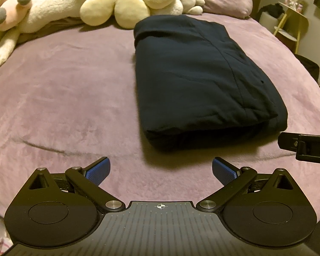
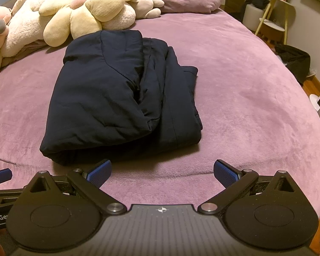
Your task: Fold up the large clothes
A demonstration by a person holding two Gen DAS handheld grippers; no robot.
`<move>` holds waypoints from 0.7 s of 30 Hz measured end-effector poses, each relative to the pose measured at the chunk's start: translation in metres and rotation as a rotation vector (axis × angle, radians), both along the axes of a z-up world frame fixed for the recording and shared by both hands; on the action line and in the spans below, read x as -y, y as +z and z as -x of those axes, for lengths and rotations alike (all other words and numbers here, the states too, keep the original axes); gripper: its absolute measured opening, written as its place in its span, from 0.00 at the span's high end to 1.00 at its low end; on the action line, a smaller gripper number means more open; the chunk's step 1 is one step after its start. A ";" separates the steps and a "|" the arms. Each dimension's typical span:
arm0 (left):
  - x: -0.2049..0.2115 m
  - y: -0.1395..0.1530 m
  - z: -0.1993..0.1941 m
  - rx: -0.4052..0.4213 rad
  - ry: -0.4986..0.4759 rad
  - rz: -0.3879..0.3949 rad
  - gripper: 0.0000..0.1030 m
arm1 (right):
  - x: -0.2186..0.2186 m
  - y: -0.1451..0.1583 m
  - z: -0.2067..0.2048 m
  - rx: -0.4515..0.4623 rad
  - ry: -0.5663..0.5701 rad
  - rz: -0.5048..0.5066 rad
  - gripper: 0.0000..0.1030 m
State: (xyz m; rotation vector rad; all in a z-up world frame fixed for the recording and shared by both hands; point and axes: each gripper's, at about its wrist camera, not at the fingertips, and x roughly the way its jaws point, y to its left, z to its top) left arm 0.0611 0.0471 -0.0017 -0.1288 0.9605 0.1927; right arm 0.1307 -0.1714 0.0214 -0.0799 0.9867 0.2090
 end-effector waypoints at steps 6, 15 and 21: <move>-0.002 0.001 -0.002 0.001 0.003 -0.004 0.00 | 0.001 0.001 0.001 0.003 0.000 -0.003 0.01; -0.003 0.002 -0.002 0.003 -0.003 0.001 0.00 | 0.000 0.002 0.002 0.006 -0.002 -0.006 0.01; -0.002 0.003 -0.001 0.004 -0.003 0.008 0.00 | 0.000 0.003 0.003 0.011 -0.003 -0.006 0.01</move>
